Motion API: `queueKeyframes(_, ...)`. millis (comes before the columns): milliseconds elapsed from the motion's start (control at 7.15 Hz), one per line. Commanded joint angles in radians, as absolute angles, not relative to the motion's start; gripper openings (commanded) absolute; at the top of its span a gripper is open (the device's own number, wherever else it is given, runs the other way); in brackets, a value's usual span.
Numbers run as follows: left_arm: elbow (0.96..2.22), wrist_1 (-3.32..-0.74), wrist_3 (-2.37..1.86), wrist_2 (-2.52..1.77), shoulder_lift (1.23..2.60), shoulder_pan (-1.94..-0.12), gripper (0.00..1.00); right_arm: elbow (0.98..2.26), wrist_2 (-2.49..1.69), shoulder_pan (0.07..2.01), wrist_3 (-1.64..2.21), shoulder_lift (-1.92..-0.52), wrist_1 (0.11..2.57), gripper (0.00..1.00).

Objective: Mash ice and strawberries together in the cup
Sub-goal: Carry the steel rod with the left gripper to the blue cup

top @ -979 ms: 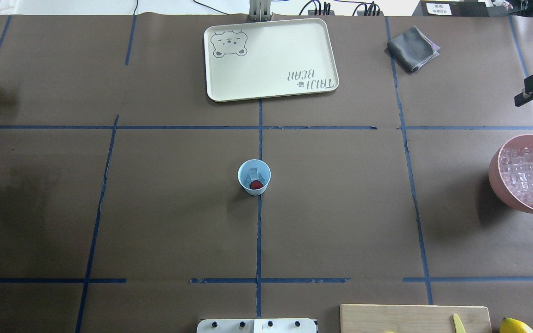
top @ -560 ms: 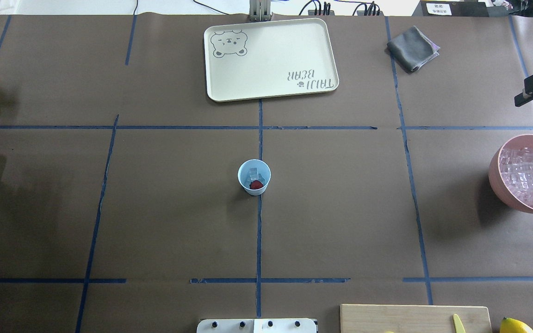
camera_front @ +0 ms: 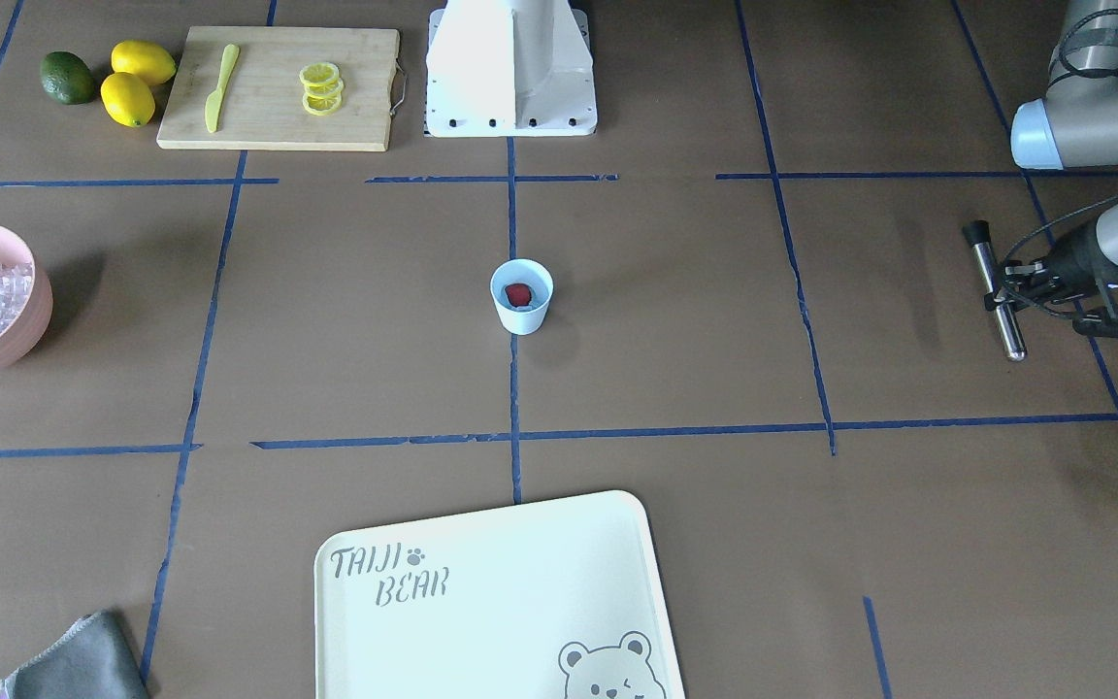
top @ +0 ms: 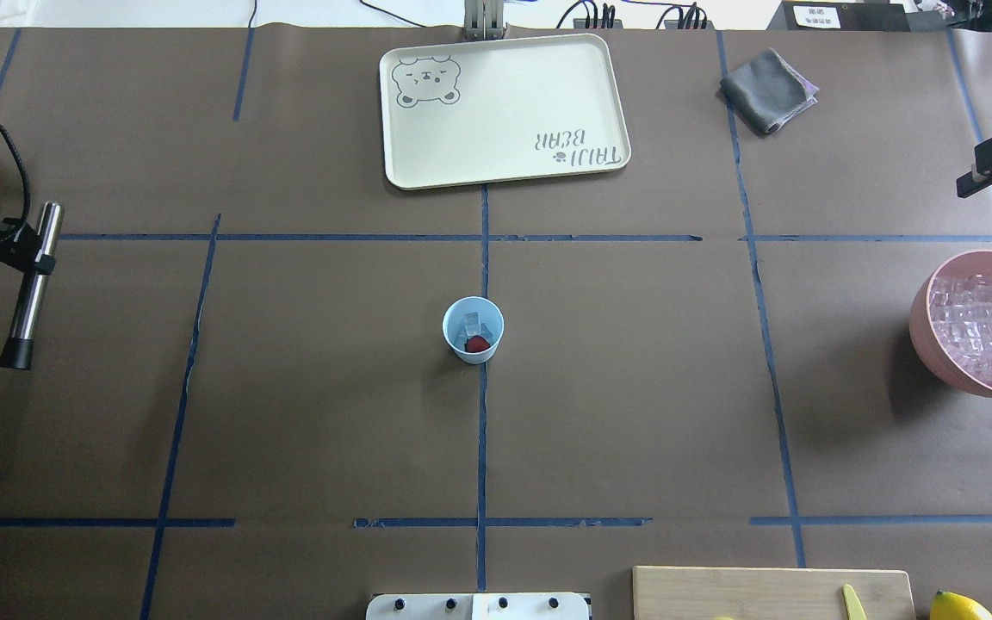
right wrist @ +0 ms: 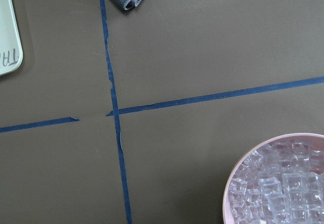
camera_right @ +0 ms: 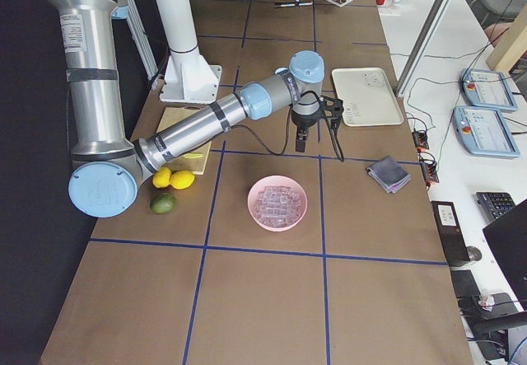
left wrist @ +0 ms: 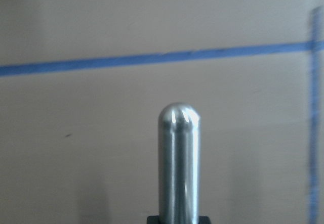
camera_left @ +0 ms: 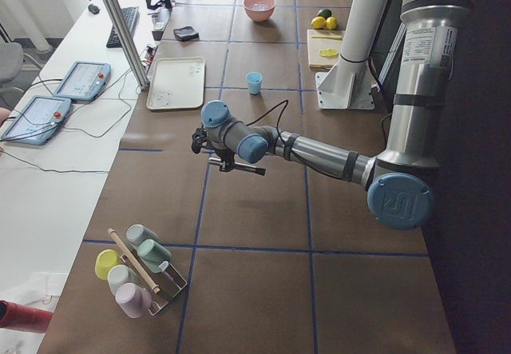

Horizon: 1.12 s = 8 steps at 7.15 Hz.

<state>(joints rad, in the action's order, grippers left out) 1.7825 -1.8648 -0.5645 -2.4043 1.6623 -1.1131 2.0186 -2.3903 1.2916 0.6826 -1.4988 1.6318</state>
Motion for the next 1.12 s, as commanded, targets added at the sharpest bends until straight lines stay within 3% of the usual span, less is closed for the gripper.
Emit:
queueKeyframes(0, 1.97, -1.864, -0.61, -2.352, 1.721, -1.036, 0.03, 2.016, -2.396, 1.292, 0.683, -1.502, 1.632, 1.0)
queueKeyframes(420, 2.02, -1.842, -0.658, -2.154, 1.993, -0.789, 0.0, 2.02, -2.399, 1.293, 0.681, -1.511, 1.631, 1.0)
queueKeyframes(560, 2.022, -1.94, -0.652, -2.028, 2.049, -0.728, 0.0, 2.025, -2.399, 1.293, 0.681, -1.514, 1.631, 1.0)
queueKeyframes(979, 2.01, -2.205, -0.596, -1.192, 2.057, -0.328, 0.0, 2.046, -2.401, 1.293, 0.681, -1.534, 1.631, 1.0)
